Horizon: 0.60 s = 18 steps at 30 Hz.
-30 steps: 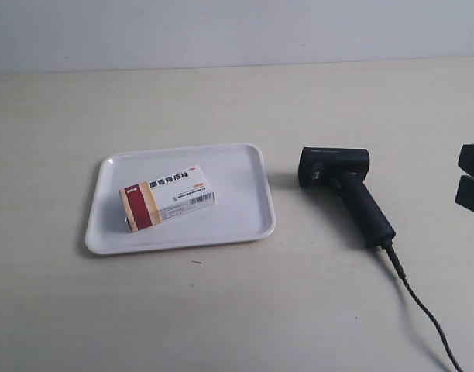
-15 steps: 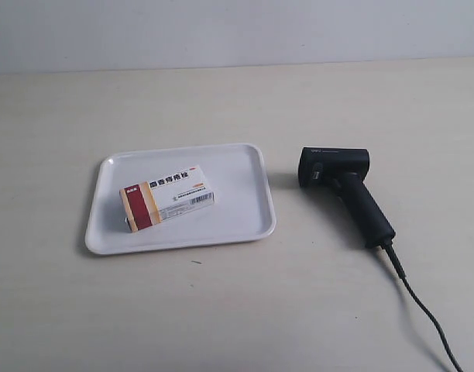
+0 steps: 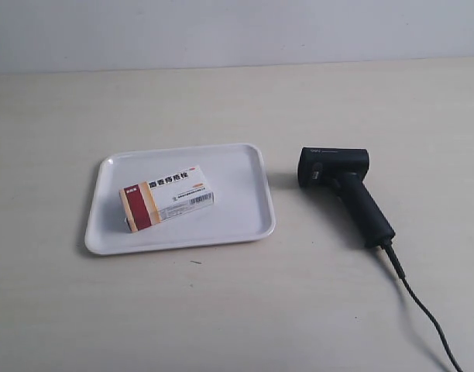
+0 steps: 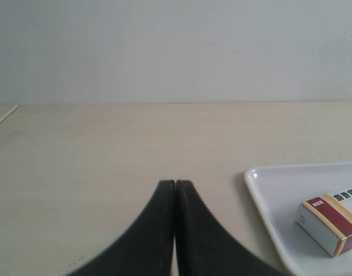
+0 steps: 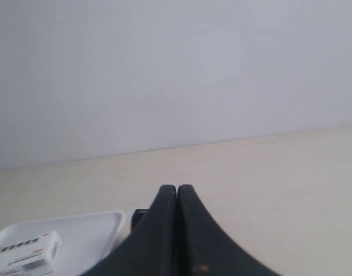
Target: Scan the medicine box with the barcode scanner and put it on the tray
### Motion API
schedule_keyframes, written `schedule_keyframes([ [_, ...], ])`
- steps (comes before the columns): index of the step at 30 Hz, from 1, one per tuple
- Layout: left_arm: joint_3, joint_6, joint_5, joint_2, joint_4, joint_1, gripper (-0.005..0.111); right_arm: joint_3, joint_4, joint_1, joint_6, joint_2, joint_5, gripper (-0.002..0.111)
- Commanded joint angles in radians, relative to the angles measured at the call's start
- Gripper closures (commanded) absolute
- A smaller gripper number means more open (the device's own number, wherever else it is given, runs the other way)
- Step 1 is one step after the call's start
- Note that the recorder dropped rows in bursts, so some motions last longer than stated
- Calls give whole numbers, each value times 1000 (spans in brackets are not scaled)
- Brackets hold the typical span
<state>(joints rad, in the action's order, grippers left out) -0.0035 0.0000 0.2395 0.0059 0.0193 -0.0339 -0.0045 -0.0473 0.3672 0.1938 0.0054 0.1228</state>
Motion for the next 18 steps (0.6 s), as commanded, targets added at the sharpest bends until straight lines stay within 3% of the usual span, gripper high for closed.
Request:
schedule_keyframes([
  [1, 4, 0, -1, -6, 4, 2, 104, 4, -5, -195, 0, -5, 6, 108],
  [5, 4, 0, -1, -6, 4, 2, 104, 4, -5, -307, 0, -5, 4, 108],
  [18, 4, 0, -1, -6, 4, 2, 104, 4, 47, -310, -37, -5, 51, 108],
])
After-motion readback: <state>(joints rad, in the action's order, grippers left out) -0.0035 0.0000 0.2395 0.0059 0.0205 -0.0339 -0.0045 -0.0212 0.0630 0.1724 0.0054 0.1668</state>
